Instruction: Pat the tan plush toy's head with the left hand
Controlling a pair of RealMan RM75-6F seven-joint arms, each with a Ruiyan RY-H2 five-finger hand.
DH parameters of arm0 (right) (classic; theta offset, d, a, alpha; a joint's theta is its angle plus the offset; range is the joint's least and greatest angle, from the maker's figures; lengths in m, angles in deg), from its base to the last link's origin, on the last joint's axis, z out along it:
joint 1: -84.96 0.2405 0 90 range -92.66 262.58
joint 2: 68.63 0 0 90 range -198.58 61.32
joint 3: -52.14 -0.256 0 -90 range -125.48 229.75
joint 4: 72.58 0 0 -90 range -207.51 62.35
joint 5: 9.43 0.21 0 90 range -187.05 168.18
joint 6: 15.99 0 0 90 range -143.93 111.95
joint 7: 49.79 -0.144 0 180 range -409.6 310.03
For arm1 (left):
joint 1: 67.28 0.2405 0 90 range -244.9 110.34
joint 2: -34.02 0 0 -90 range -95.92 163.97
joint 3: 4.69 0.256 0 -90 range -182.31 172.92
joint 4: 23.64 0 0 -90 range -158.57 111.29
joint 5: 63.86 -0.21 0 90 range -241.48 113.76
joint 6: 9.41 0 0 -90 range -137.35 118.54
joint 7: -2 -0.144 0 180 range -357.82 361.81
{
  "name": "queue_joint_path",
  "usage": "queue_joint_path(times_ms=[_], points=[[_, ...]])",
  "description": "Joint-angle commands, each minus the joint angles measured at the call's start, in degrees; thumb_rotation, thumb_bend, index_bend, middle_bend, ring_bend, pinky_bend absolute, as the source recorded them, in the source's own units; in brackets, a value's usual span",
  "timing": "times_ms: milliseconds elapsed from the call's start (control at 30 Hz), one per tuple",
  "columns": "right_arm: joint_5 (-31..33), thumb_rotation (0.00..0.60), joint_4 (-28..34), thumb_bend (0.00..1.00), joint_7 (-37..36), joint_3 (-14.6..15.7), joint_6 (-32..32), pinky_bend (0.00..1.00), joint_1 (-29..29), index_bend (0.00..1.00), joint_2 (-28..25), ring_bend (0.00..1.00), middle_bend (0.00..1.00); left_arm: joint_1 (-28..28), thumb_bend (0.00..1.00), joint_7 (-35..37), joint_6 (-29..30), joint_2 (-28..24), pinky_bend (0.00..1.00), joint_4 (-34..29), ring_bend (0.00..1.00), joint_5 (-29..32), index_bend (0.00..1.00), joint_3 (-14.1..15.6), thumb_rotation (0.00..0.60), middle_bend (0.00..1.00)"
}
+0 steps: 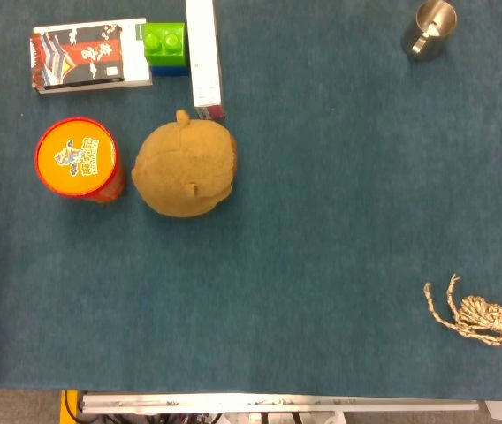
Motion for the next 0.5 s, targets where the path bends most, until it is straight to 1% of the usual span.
queue_joint_path(times_ms=[33,267,400,500], points=[[-0.04,0.6,0.06,0.14,0.08,0.03,0.19,0.26,0.1,0.36,-0.02,0.26,0.44,0.05,0.14,-0.08,0.05,0.06,0.01,0.06,0.05,0.03,0.09,0.03,0.6,0.08],[-0.18,0.6,0.13,0.14,-0.36,-0.05,1.1,0.26,0.75,0.36,-0.26,0.26,0.44,0.45,0.14,0.7,0.66,-0.12,0.01,0.35,0.05,-0.12,0.09,0.01,0.6,0.08],[-0.36,0.6,0.52,0.14,-1.02,-0.56,1.32,0.26,1.35,0.36,-1.04,0.26,0.44,0.03,0.14,1.7,0.72,-0.54,0.01,0.82,0.05,-1.37,0.09,-0.11,0.6,0.08],[-0.32,0.6,1.16,0.14,-1.18,-0.86,1.87,0.26,1.9,0.36,-1.65,0.26,0.44,-0.91,0.14,4.33,-0.47,-1.19,0.01,1.4,0.05,-2.61,0.09,-0.1,0.6,0.08]])
